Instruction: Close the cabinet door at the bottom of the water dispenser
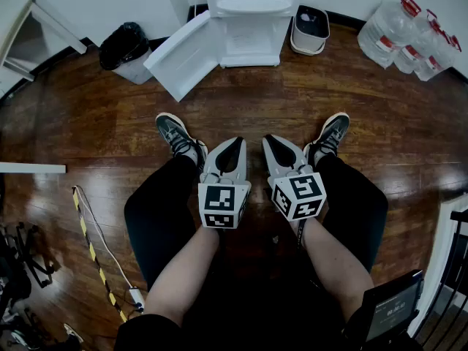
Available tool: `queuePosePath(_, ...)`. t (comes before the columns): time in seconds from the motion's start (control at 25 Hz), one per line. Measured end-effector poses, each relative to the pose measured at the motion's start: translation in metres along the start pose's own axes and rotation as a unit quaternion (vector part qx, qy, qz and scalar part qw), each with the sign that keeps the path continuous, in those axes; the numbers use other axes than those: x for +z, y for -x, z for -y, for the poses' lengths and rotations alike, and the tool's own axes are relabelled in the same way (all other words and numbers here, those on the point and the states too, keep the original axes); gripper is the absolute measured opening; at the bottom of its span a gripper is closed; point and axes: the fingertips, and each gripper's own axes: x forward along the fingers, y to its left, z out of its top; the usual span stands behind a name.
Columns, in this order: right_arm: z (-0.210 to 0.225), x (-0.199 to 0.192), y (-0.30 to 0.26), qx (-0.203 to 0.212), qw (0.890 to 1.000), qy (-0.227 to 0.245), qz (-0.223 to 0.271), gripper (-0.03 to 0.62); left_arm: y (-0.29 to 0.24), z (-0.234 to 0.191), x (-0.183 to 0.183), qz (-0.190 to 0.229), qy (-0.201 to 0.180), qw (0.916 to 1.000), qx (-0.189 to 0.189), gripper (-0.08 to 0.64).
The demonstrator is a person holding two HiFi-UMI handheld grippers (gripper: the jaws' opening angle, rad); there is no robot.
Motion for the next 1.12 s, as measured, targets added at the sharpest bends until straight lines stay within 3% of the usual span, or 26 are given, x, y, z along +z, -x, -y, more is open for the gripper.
queuePosePath(0.24, -0.008, 0.008, -0.009, 0.009, 1.000, 0.003, 0.003, 0.021, -0.001, -0.012, 0.011, 0.007, 0.015, 0.9997, 0.017, 0.021)
queuePosePath(0.4, -0.011, 0.011, -0.015, 0.015, 1.000, 0.008, 0.000, 0.021, -0.005, -0.022, 0.020, 0.022, -0.022, 0.9992, 0.024, 0.020)
queuePosePath(0.64, -0.002, 0.034, -0.038, 0.015, 1.000, 0.008, 0.006, 0.021, -0.018, -0.058, 0.024, -0.029, -0.035, 0.9985, 0.031, 0.021)
queuePosePath(0.76, 0.005, 0.045, -0.053, 0.016, 1.000, 0.008, 0.009, 0.021, -0.028, -0.081, 0.028, -0.061, -0.029, 0.9973, 0.031, 0.099)
queuePosePath(0.96, 0.011, 0.063, -0.083, 0.020, 1.000, 0.003, 0.012, 0.021, -0.048, -0.135, 0.044, -0.089, -0.065, 0.9932, 0.038, 0.150)
queuePosePath(1.12, 0.008, 0.082, -0.106, 0.033, 0.999, 0.002, 0.019, 0.021, -0.068, -0.186, 0.056, -0.116, -0.139, 0.9817, 0.058, 0.170)
